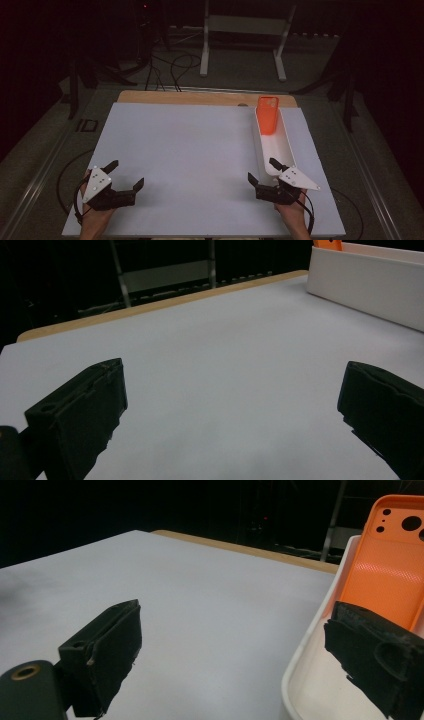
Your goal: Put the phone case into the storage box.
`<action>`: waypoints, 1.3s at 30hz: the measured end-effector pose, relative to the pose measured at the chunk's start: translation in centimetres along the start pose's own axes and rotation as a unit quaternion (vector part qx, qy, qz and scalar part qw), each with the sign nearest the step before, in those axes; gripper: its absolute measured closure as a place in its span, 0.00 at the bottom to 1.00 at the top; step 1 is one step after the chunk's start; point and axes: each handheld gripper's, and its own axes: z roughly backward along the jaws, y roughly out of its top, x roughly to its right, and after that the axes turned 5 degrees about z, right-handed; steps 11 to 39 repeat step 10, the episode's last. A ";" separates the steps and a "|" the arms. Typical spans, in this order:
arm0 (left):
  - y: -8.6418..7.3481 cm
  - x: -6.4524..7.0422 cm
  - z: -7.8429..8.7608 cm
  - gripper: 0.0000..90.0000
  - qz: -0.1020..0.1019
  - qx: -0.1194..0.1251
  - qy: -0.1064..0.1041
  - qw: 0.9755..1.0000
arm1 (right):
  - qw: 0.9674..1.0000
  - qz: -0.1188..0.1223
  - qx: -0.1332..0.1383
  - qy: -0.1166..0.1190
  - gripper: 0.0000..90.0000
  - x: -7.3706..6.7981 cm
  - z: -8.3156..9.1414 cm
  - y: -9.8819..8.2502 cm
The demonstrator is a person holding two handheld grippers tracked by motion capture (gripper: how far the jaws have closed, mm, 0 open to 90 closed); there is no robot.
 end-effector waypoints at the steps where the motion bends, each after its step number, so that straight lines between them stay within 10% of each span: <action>1: 0.0 0.0 0.0 0.00 0.000 0.000 0.000 1.000 | 1.000 0.000 0.000 -0.001 0.09 0.1 0.0 -0.1; 39: -0.1 0.1 -0.3 0.00 0.003 -0.004 0.001 1.000 | 1.000 -0.005 -0.003 -0.002 0.09 0.3 -0.1 -0.5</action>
